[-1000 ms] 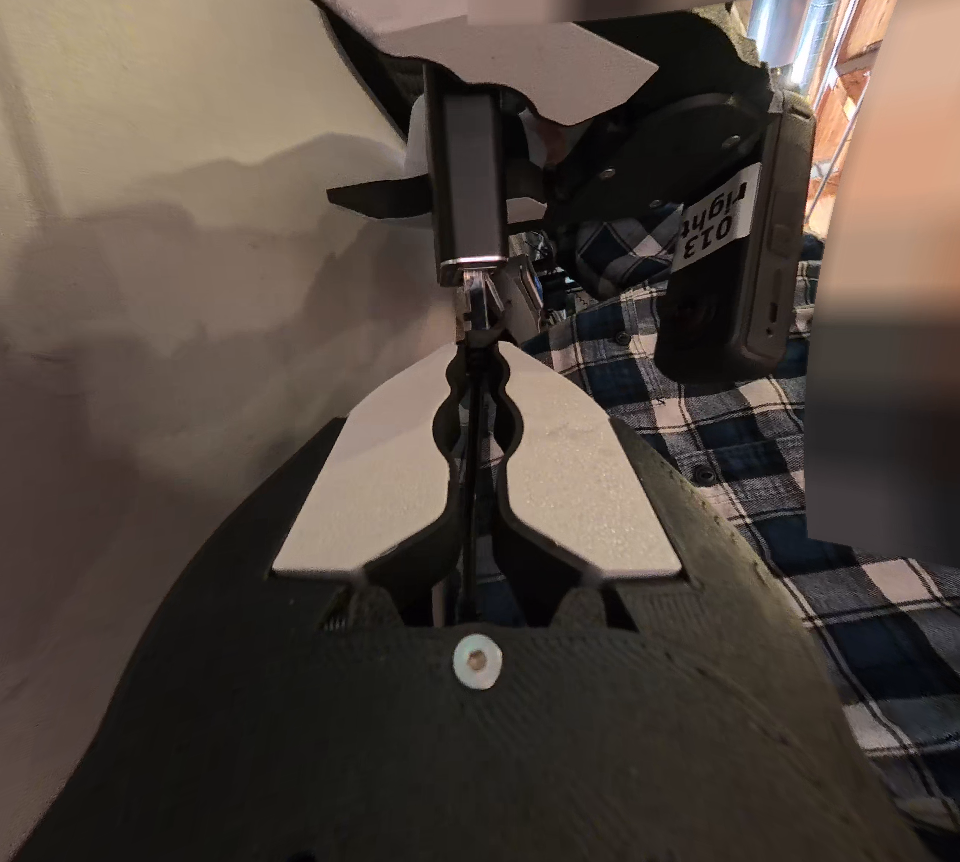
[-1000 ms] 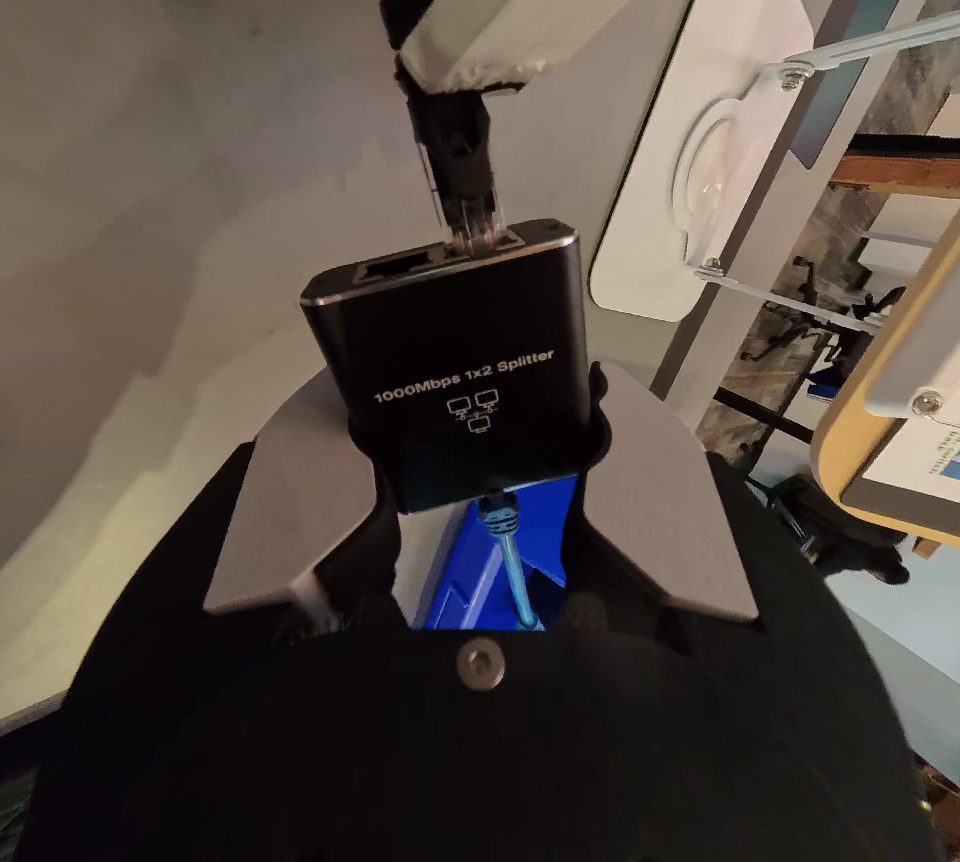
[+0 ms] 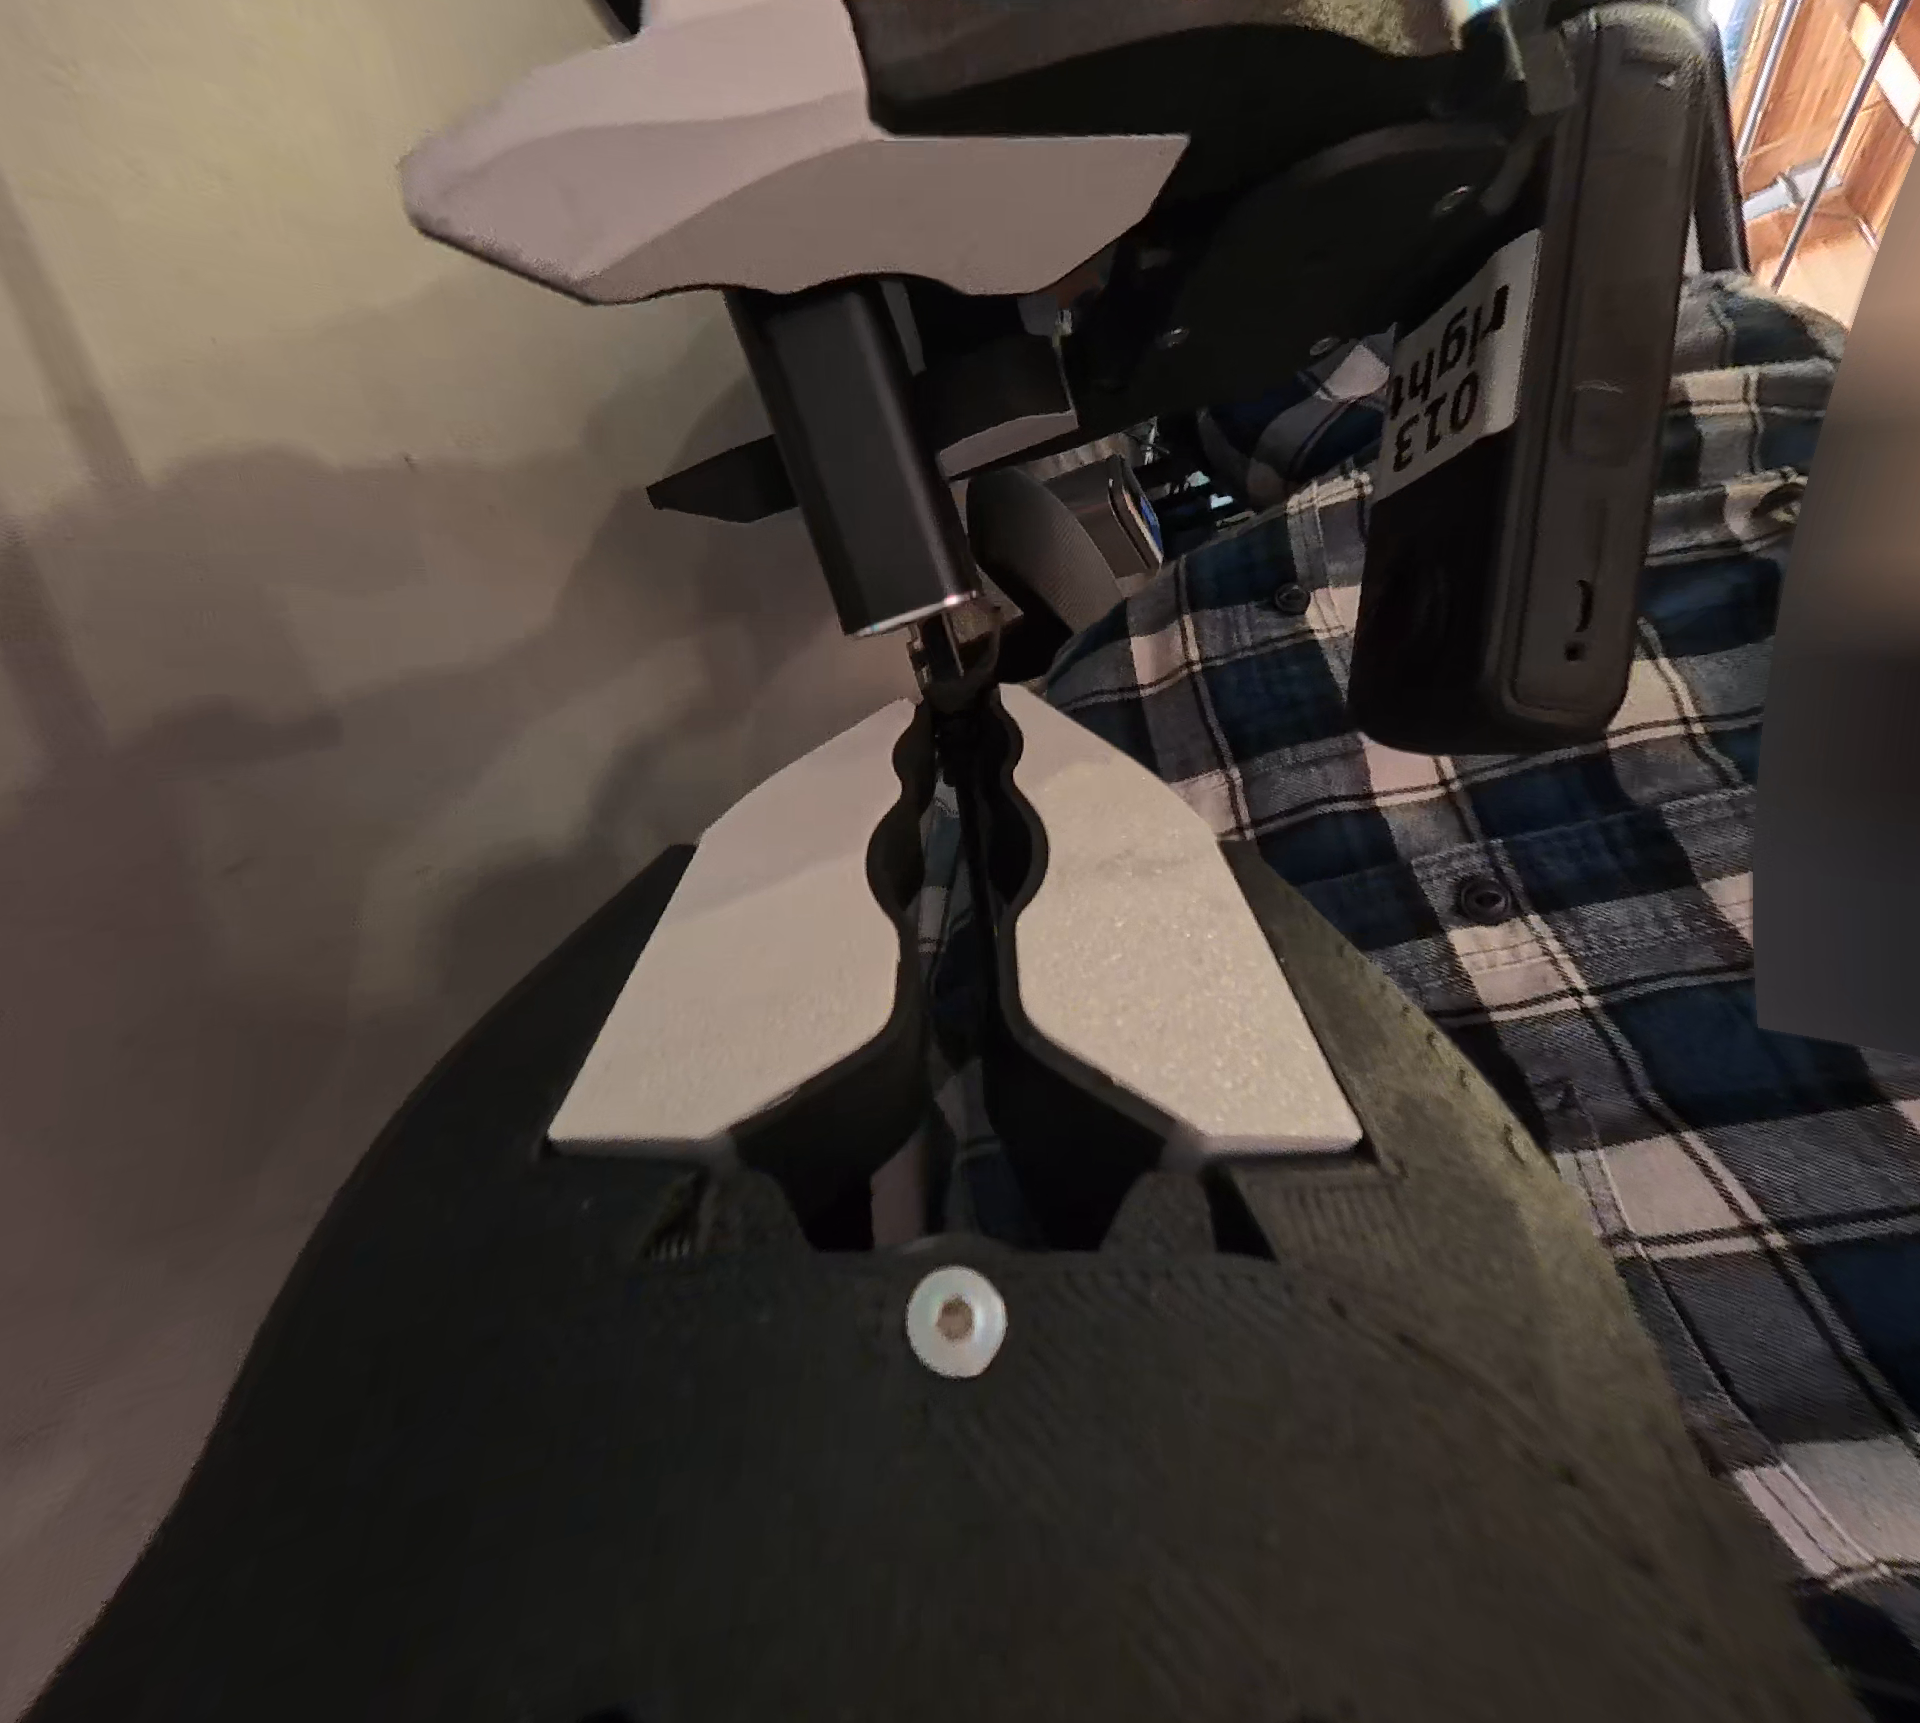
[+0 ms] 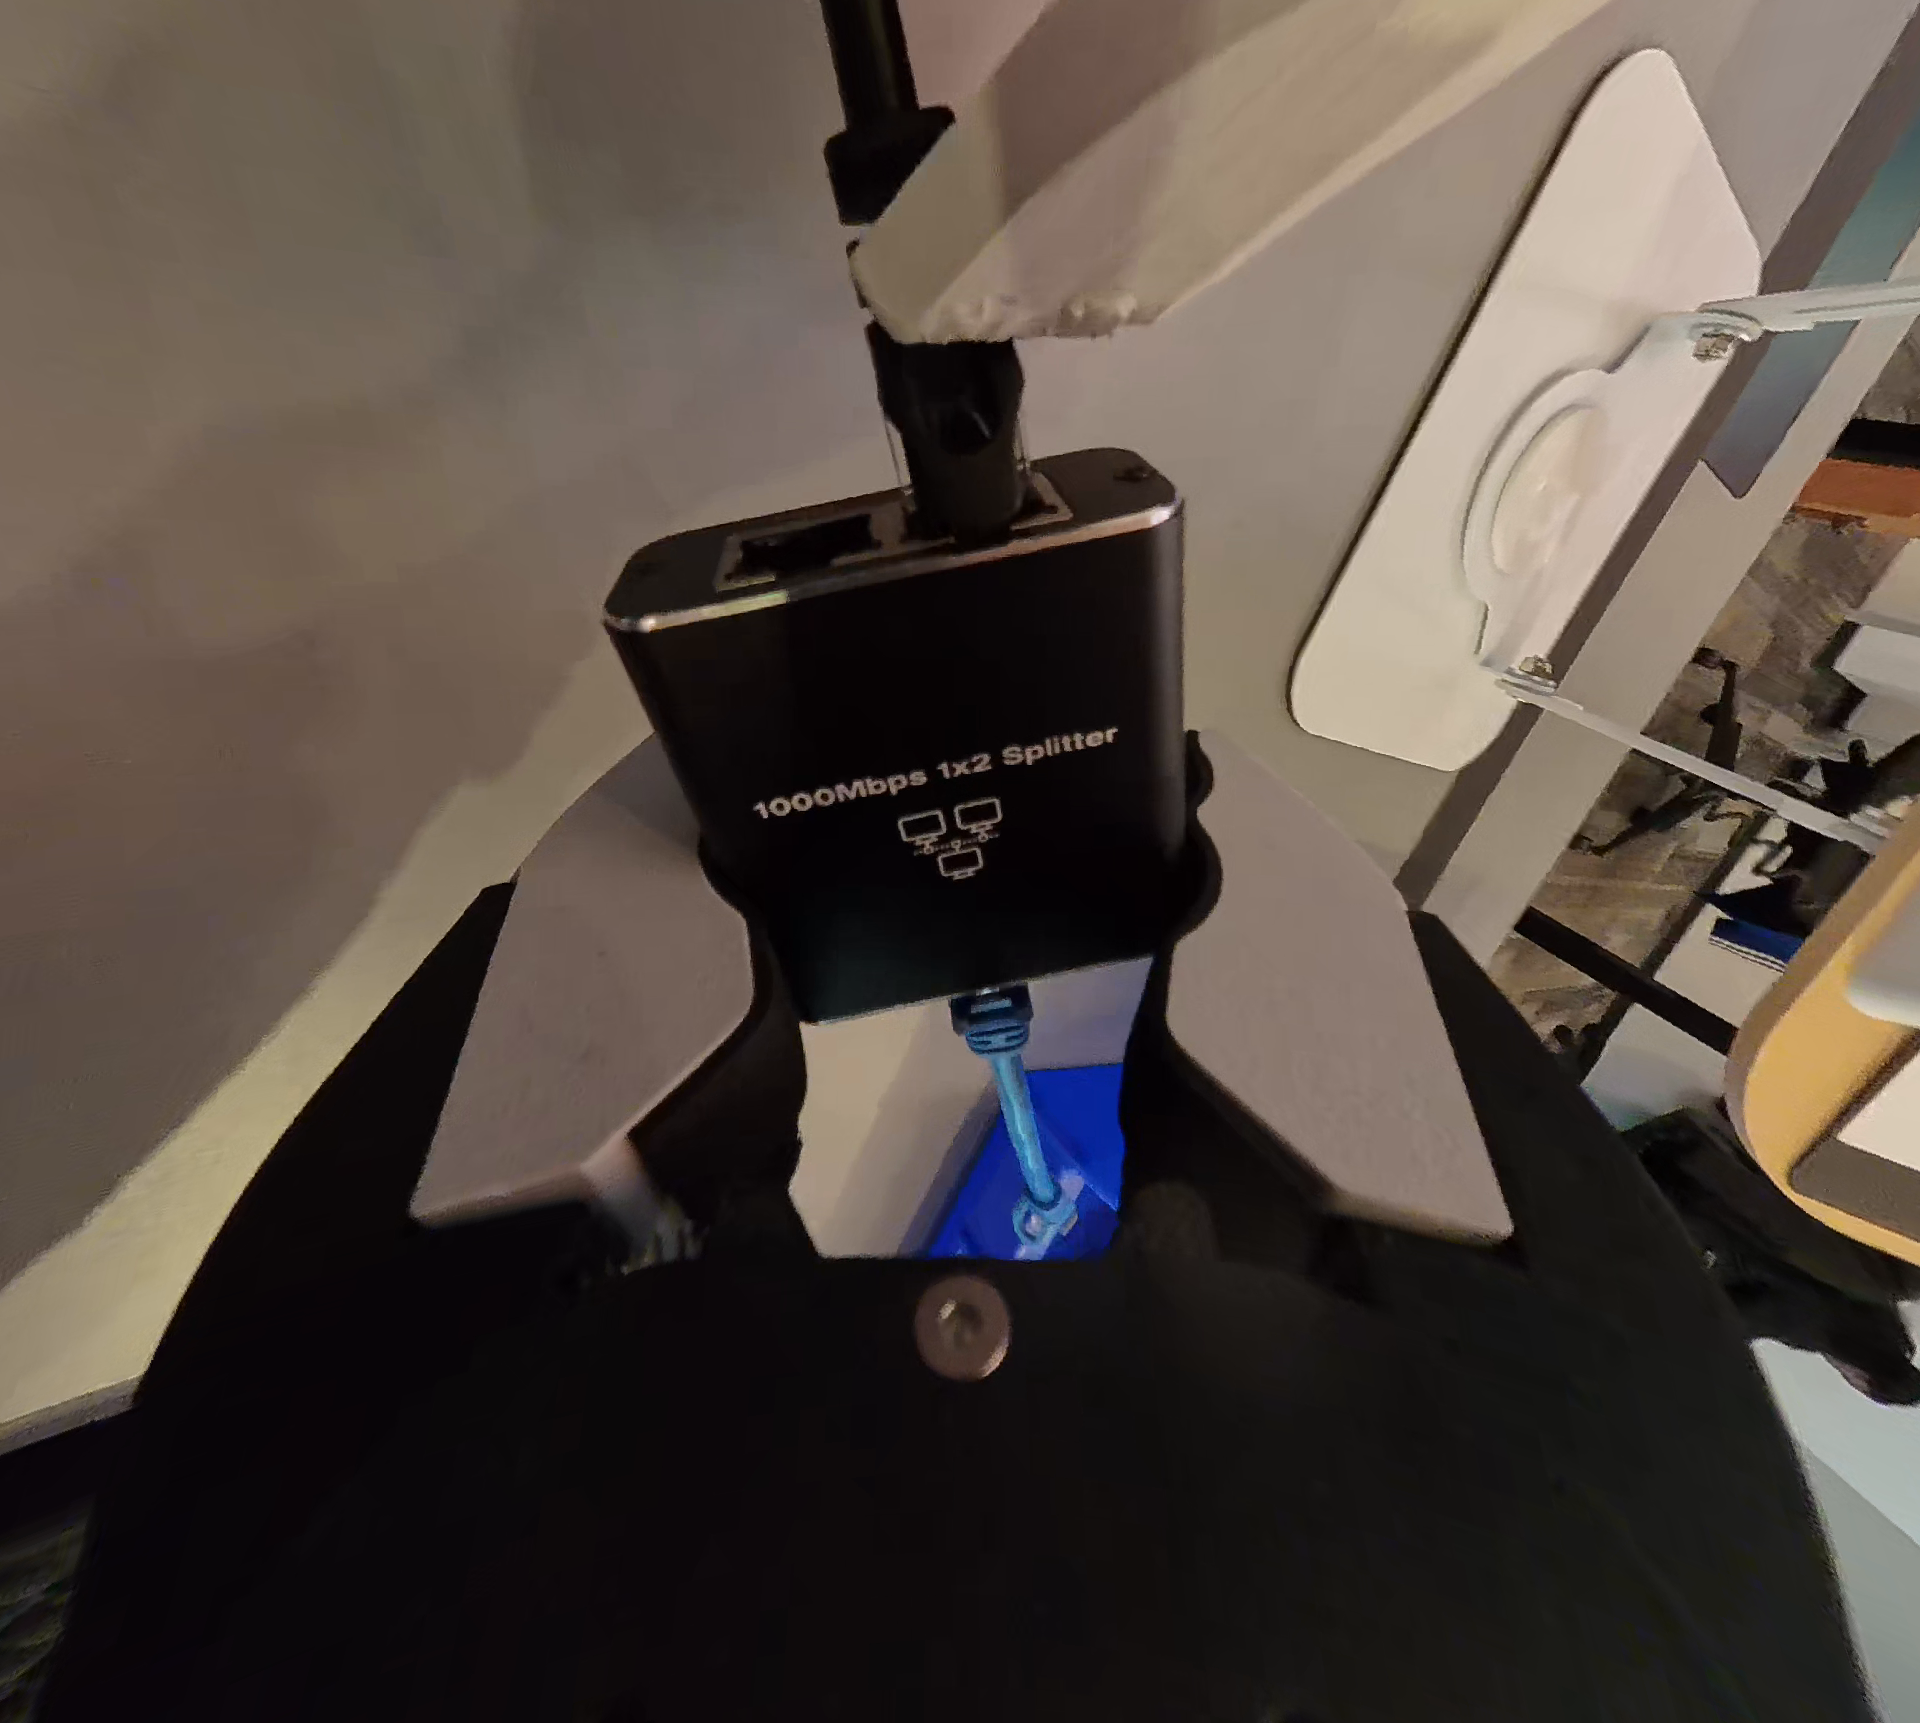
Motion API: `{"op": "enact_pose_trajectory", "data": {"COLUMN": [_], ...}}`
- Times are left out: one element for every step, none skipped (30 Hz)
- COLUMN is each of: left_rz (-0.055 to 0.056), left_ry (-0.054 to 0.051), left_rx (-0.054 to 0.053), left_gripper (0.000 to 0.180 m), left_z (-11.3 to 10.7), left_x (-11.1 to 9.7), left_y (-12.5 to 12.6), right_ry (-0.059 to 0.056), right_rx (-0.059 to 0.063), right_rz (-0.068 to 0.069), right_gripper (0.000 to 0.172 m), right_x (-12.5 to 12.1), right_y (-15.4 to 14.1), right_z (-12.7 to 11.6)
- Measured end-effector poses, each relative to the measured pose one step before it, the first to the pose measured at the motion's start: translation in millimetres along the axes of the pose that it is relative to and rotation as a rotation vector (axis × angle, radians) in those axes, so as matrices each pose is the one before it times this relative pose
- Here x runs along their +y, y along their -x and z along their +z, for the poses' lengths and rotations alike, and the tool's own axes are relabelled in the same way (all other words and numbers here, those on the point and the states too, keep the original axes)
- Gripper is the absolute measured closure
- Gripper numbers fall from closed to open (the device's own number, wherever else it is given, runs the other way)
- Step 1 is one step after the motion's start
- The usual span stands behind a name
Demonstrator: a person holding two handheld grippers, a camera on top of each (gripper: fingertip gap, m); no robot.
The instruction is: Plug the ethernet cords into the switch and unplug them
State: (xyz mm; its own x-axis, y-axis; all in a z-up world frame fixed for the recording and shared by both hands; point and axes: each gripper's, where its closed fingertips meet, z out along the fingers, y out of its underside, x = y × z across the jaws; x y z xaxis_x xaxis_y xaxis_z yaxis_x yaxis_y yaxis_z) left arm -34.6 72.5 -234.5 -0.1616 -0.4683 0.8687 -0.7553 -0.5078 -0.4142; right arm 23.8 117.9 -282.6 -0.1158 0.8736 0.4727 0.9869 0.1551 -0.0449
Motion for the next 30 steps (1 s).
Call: {"op": "enact_pose_trajectory", "data": {"left_rz": [-0.0005, -0.0041, 0.0088, 0.0213, 0.0113, 0.0206, 0.0317, 0.0065, 0.0054, 0.0330, 0.0394, 0.0205, 0.0076, 0.0069, 0.0083, 0.0181, 0.0209, 0.0145, 0.0138, 0.0211, 0.0203, 0.0273, 0.0338, 0.0343, 0.0391, 0.0460, 0.0413, 0.0319, 0.0257, 0.0136], "left_ry": [0.0110, -0.0052, -0.0064, 0.0070, -0.0133, -0.0275, -0.0176, -0.0061, -0.0120, -0.0217, -0.0073, -0.0072, -0.0178, -0.0203, -0.0104, -0.0154, -0.0287, -0.0243, -0.0196, -0.0303, -0.0222, -0.0106, -0.0210, -0.0080, 0.0072, -0.0001, 0.0032, 0.0226, 0.0316, 0.0234], "left_rx": [0.0040, -0.0056, -0.0031, 0.0038, -0.0097, -0.0254, -0.0175, 0.0053, -0.0046, -0.0336, -0.0390, -0.0222, -0.0130, -0.0131, -0.0242, -0.0384, -0.0406, -0.0315, -0.0380, -0.0470, -0.0455, -0.0557, -0.0721, -0.0695, -0.0710, -0.0919, -0.0804, -0.0628, -0.0682, -0.0542], "left_gripper": [0.175, 0.174, 0.174, 0.173, 0.173, 0.172, 0.171, 0.171, 0.169, 0.163, 0.159, 0.156, 0.154, 0.152, 0.150, 0.146, 0.146, 0.146, 0.145, 0.145, 0.145, 0.145, 0.145, 0.145, 0.144, 0.144, 0.144, 0.144, 0.141, 0.137], "left_z": [0.43, -0.47, 0.03, -0.52, -2.56, -3.28, -2.85, -2.75, -3.49, -4.55, -4.73, -4.35, -4.64, -5.26, -6.21, -8.13, -10.49, -11.79, -13.07, -14.55, -15.40, -16.53, -17.93, -17.78, -17.48, -17.74, -16.42, -14.13, -12.05, -10.15], "left_x": [1.72, -0.48, -0.91, -0.74, -4.32, -5.35, -3.86, -2.80, -3.12, -3.29, -0.71, 0.38, -0.03, 0.35, 1.49, 0.51, -1.33, -1.33, -1.38, -2.80, -2.51, -1.87, -3.47, -2.56, -1.32, -1.61, -0.50, 2.88, 5.62, 6.18], "left_y": [-0.27, 0.84, -0.76, -2.21, -0.42, 1.09, -0.34, -3.02, -2.07, 0.21, 0.42, -1.23, -1.78, -1.45, 0.20, 1.76, 1.81, 1.26, 2.26, 3.12, 3.25, 4.90, 7.27, 7.80, 8.94, 13.23, 13.87, 13.97, 16.59, 16.04], "right_ry": [-0.0030, 0.0002, -0.0014, -0.0090, 0.0018, 0.0128, -0.0053, -0.0170, -0.0118, 0.0001, 0.0063, 0.0016, -0.0036, 0.0018, 0.0055, 0.0017, -0.0045, -0.0050, 0.0016, 0.0026, -0.0010, -0.0019, -0.0025, -0.0036, -0.0034, -0.0025, -0.0023, -0.0026, -0.0014, -0.0028], "right_rx": [-0.0067, 0.0032, -0.0004, -0.0020, 0.0137, 0.0126, -0.0013, -0.0034, -0.0001, 0.0042, 0.0040, -0.0039, -0.0068, -0.0036, -0.0002, -0.0067, -0.0092, -0.0066, -0.0026, -0.0038, -0.0078, -0.0078, -0.0024, -0.0018, -0.0039, -0.0029, -0.0022, -0.0044, -0.0051, -0.0021], "right_rz": [-0.0028, 0.0015, 0.0043, 0.0044, 0.0077, 0.0180, 0.0211, 0.0157, 0.0111, 0.0042, 0.0021, 0.0057, 0.0073, 0.0046, 0.0018, 0.0058, 0.0082, 0.0089, 0.0072, 0.0084, 0.0106, 0.0113, 0.0099, 0.0094, 0.0093, 0.0087, 0.0074, 0.0069, 0.0068, 0.0057], "right_gripper": [0.094, 0.094, 0.094, 0.094, 0.094, 0.094, 0.093, 0.093, 0.093, 0.093, 0.093, 0.093, 0.093, 0.093, 0.093, 0.093, 0.093, 0.093, 0.093, 0.093, 0.093, 0.093, 0.093, 0.093, 0.093, 0.093, 0.093, 0.093, 0.093, 0.093], "right_x": [-1.20, -0.11, 0.96, 0.09, 1.29, 3.71, 1.56, -0.87, -1.88, -1.03, -0.10, -0.21, -0.81, 0.01, 0.40, -0.39, -1.20, -1.08, -0.06, 0.41, 0.29, 0.38, 0.58, 0.32, 0.36, 0.21, 0.07, -0.15, -0.18, -0.38], "right_y": [1.61, -0.05, -0.68, -1.12, -3.79, -5.22, -3.97, -2.81, -2.02, -1.92, -1.64, -0.65, -0.12, -0.22, -0.23, 0.64, 1.00, 0.90, 0.54, 0.69, 1.13, 1.12, 0.44, 0.51, 0.81, 0.65, 0.66, 0.96, 1.00, 0.73], "right_z": [0.32, 0.76, 0.14, -1.49, -2.14, -1.49, -1.44, -1.43, -1.13, -0.56, -0.08, 0.24, 0.45, 0.34, 0.20, -0.16, -0.45, -0.54, -0.48, -0.33, -0.36, -0.20, -0.38, -0.37, -0.30, -0.10, 0.06, 0.20, 0.27, 0.07]}}
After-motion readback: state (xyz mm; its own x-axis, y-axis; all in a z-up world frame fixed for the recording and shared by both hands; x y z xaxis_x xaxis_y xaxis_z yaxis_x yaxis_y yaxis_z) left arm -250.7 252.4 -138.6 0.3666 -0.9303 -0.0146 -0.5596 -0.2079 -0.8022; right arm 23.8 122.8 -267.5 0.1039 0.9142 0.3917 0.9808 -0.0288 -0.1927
